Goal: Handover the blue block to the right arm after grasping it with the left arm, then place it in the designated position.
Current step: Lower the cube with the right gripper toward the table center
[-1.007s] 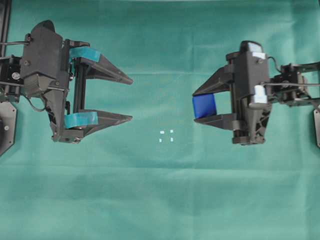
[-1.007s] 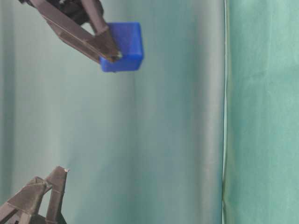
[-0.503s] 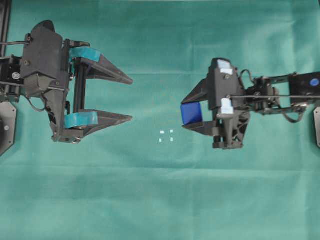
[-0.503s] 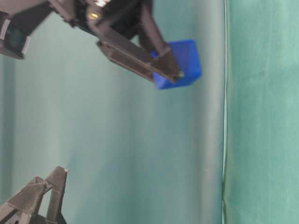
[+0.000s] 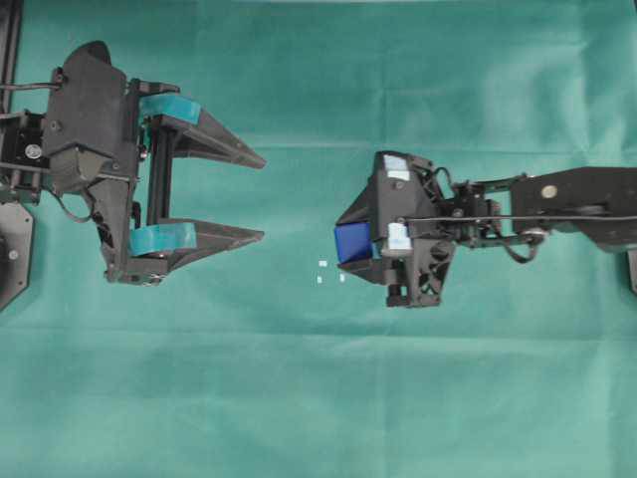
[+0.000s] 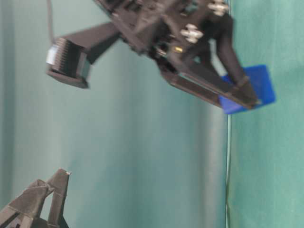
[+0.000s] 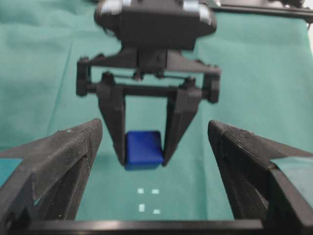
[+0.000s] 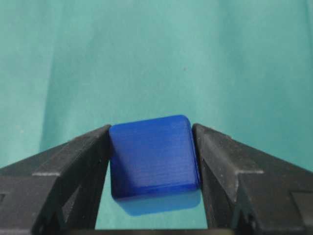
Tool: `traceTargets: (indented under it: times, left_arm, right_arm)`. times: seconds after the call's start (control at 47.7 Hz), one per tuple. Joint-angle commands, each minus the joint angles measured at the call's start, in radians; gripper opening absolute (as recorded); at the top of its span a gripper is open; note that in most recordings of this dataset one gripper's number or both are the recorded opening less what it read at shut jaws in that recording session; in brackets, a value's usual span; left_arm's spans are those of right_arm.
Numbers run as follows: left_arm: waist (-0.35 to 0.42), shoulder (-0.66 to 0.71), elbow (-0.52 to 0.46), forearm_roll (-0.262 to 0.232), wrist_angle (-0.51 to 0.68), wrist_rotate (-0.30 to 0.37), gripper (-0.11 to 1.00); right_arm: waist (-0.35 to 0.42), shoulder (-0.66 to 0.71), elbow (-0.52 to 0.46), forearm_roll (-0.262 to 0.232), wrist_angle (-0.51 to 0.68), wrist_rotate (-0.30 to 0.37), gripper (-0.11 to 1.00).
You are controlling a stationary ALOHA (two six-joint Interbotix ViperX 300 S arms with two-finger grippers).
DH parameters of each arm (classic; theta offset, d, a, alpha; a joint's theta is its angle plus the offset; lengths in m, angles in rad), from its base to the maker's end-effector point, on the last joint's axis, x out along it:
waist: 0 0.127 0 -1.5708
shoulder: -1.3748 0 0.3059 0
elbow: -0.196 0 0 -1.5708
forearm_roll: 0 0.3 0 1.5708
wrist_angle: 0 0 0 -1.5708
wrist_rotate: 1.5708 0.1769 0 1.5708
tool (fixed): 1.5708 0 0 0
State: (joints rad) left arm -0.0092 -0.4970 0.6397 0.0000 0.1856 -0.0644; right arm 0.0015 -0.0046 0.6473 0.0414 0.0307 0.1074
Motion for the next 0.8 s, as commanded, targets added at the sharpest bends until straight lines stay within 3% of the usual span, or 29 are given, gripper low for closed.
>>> traceTargets:
  times: [0.0, 0.419, 0.776]
  left_arm:
    - [-0.003, -0.005, -0.021, 0.0, -0.009, -0.002, 1.0]
    - [-0.003, -0.005, -0.021, 0.0, -0.009, -0.002, 1.0]
    - [-0.003, -0.005, -0.021, 0.0, -0.009, -0.002, 1.0]
  right_arm:
    - [0.002, 0.018, -0.021, 0.002, -0.041, 0.002, 0.56]
    - [0.014, 0.169, -0.023, 0.015, -0.225, 0.046, 0.56]
    - [0.023, 0.227, -0.044, 0.015, -0.25, 0.061, 0.56]
